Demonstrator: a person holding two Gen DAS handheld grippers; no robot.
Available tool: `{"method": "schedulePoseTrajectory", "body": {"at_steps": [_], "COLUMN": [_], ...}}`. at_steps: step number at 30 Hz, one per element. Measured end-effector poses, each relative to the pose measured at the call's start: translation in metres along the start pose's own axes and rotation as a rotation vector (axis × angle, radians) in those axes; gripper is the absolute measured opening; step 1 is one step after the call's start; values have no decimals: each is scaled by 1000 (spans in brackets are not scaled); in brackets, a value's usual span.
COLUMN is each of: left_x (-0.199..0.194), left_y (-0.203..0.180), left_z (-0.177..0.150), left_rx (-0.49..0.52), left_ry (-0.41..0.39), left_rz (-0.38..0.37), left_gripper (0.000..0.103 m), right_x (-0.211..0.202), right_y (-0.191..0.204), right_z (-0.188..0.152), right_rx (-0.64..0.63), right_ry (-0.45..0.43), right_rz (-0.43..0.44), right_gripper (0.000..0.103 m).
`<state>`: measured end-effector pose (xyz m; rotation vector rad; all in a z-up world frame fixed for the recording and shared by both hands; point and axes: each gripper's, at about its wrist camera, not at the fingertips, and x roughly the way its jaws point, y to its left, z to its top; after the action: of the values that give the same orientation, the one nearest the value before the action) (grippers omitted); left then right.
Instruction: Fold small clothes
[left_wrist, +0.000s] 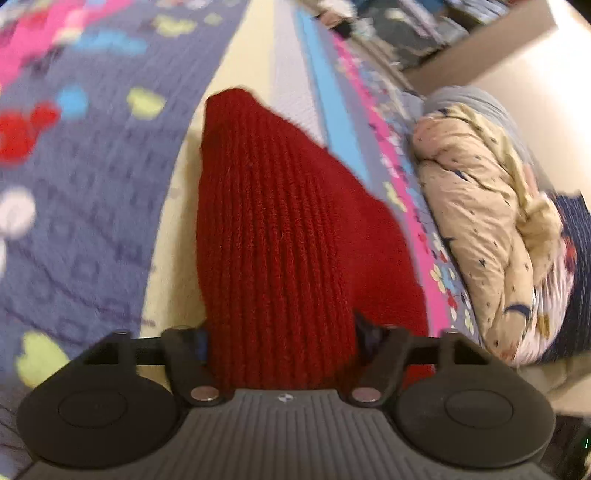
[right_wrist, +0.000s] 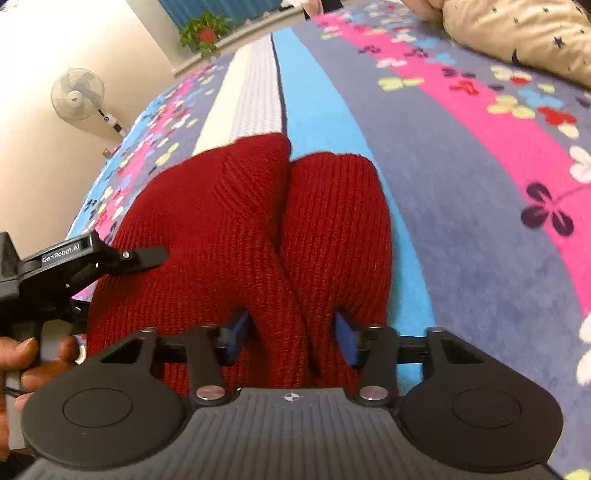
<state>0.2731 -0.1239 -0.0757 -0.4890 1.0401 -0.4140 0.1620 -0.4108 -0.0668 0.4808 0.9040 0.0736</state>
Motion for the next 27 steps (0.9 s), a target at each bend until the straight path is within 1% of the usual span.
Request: {"method": "schedulePoseTrajectory", "body": {"at_steps": [2, 3, 5, 8, 11, 14, 17, 20, 21, 23, 24, 26, 27], "left_x": [-18, -30, -51, -84, -114, -136, -145, -140, -137, -130, -129, -131, -133], "left_y": [-7, -10, -12, 3, 27, 54, 75, 95, 100, 110, 115, 118, 118], "left_z": [3, 6, 10, 21, 31, 37, 40, 40, 39, 39, 38, 34, 32], "left_rx": [33, 53, 81, 84, 86, 65, 42, -17, -38, -77, -106, -149, -136], "left_ry": [-32, -56, -95, -129, -150, -157, -147, -124, -119, -109, -109, -115, -120], "left_rz": [-5, 8, 33, 59, 99, 134, 149, 155, 167, 214, 254, 340, 380], "left_gripper": [68, 68, 68, 68, 68, 68, 68, 71, 74, 79, 81, 81, 81], "right_x": [0, -1, -2, -2, 4, 11, 18, 24, 26, 29, 31, 38, 41], "right_y": [3, 4, 11, 33, 63, 90, 108, 114, 113, 109, 106, 99, 97], "right_z": [1, 2, 4, 4, -2, -9, -15, -17, -16, -16, -17, -18, -18], "right_rx": [1, 5, 7, -45, -129, -214, -269, -278, -268, -234, -222, -209, -200], "right_ry": [-10, -19, -44, -72, -70, -59, -45, -27, -21, -1, 8, 39, 58], "right_rz": [24, 42, 102, 191, 266, 309, 316, 303, 297, 282, 263, 208, 184], "right_gripper": [37, 30, 23, 21, 21, 20, 20, 19, 18, 16, 15, 15, 15]}}
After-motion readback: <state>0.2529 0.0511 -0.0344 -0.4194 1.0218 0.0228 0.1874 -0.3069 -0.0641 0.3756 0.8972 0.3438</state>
